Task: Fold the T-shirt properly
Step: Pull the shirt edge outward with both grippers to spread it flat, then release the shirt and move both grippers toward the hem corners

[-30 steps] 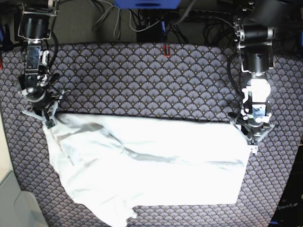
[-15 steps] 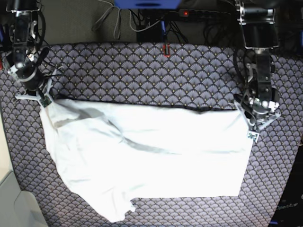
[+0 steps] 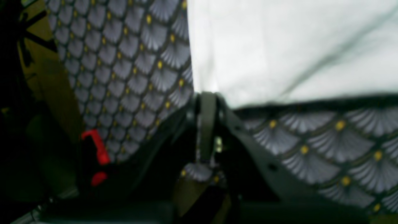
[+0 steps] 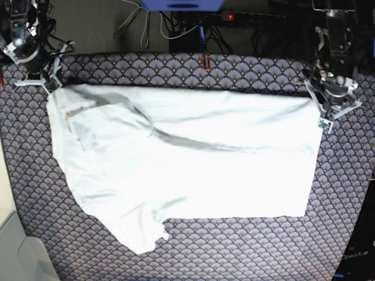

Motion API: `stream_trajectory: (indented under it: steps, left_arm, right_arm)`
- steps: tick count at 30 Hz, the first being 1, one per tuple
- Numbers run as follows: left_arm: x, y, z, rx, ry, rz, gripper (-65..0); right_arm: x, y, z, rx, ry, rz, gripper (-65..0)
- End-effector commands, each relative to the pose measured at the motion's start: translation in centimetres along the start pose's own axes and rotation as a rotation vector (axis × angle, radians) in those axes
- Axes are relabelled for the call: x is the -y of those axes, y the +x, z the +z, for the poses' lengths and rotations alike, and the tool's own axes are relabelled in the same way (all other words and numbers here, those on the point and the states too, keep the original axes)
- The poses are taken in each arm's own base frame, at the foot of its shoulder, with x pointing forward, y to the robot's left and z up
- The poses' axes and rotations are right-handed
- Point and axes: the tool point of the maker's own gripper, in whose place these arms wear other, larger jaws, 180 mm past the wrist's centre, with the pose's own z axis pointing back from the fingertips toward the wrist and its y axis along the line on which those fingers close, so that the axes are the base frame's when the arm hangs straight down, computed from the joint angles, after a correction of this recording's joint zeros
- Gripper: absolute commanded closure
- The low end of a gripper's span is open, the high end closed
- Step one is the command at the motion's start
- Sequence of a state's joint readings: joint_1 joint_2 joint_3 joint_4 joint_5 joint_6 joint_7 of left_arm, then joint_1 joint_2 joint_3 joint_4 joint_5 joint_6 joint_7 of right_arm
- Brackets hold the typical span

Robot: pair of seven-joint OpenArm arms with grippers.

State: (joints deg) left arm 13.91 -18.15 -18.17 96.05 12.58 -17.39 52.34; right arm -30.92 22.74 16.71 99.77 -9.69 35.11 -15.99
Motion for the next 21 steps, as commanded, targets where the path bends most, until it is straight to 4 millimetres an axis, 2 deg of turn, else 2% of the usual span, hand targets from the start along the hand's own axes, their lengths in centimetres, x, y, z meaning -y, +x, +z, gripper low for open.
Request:
stream_trajectory:
  steps: [1, 5, 10, 15, 21]
  left_arm:
    - [-2.0, 0.0, 0.6, 0.007, 0.06, -0.004, -0.4]
    - [-2.5, -3.0, 1.5, -0.037, 0.075, -0.004, -0.4]
    - [-1.8, -4.8, 1.6, -0.032, 0.058, -0.02, -0.4]
    - [-1.3, -5.8, 1.8, -0.049, 0.046, -0.033, -0.4]
    - [-1.3, -5.7, 1.8, -0.046, 0.048, -0.033, -0.4]
  right_arm:
    - [0.4, 0.6, 0.5, 0.03, -0.012, 0.006, -0.4]
    - [-0.3, -0.7, 1.4, 0.023, -0.006, -0.014, -0.4]
    - [-1.5, -1.4, 1.7, 0.021, 0.016, -0.03, -0.4]
    - [-2.5, -2.2, 2.1, -0.002, 0.04, -0.032, -0.4]
    - [-2.8, -2.3, 2.0, -0.004, 0.039, -0.05, -0.3]
